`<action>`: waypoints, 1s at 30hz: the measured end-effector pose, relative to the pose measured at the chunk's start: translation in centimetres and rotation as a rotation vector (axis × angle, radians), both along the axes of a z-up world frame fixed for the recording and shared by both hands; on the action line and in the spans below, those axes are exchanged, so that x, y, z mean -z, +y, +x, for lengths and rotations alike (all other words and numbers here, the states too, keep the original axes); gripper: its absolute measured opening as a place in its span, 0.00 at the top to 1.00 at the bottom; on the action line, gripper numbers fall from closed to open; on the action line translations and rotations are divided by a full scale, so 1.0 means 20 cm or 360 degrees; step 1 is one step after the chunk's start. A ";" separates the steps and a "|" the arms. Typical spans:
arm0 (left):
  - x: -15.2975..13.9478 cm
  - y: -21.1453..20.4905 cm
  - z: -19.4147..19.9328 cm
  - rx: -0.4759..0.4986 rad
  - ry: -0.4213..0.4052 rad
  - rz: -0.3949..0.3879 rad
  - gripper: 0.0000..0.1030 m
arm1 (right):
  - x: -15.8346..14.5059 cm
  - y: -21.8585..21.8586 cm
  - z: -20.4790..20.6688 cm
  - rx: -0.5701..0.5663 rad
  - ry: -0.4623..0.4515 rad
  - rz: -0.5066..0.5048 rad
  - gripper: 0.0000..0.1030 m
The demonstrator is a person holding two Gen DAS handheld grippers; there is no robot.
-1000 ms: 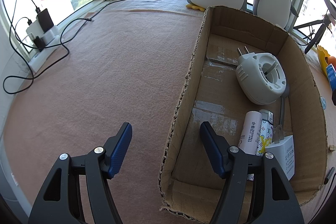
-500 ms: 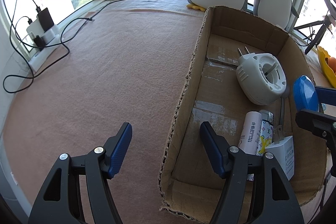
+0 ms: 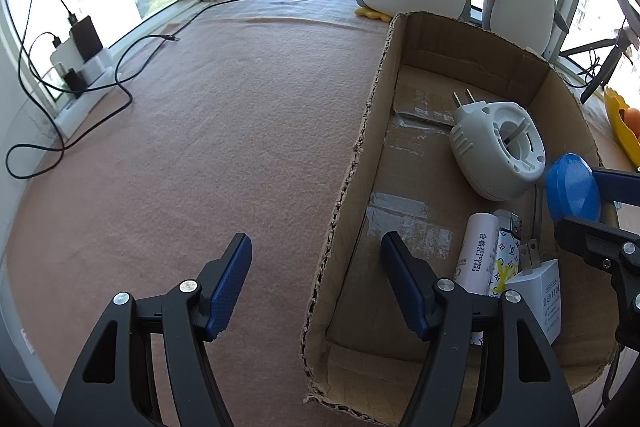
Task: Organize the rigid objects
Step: 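Lower the blue lid into the box and open the right gripper, then move the right gripper to the black cylinder on the carpet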
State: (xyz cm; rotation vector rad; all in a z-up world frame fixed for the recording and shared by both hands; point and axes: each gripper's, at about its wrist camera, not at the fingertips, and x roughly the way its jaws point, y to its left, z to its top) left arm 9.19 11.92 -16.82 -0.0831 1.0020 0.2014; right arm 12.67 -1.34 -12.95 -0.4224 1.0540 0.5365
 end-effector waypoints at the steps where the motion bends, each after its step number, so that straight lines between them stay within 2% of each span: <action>1: 0.00 0.00 0.00 0.0000 0.0000 0.0000 0.34 | 0.00 0.00 0.00 0.0000 -0.0003 -0.0002 0.54; 4: 0.00 0.00 0.00 0.0000 0.0000 -0.0003 0.34 | 0.00 0.00 0.00 0.0007 -0.0001 0.0002 0.51; 13: 0.00 -0.01 0.00 0.0014 -0.0004 0.0006 0.34 | -0.08 -0.06 -0.01 0.0100 0.0001 0.0068 0.51; 30: 0.00 0.01 0.02 0.0098 0.0036 -0.0009 0.33 | -0.45 -0.37 -0.20 0.0464 -0.0086 0.0168 0.51</action>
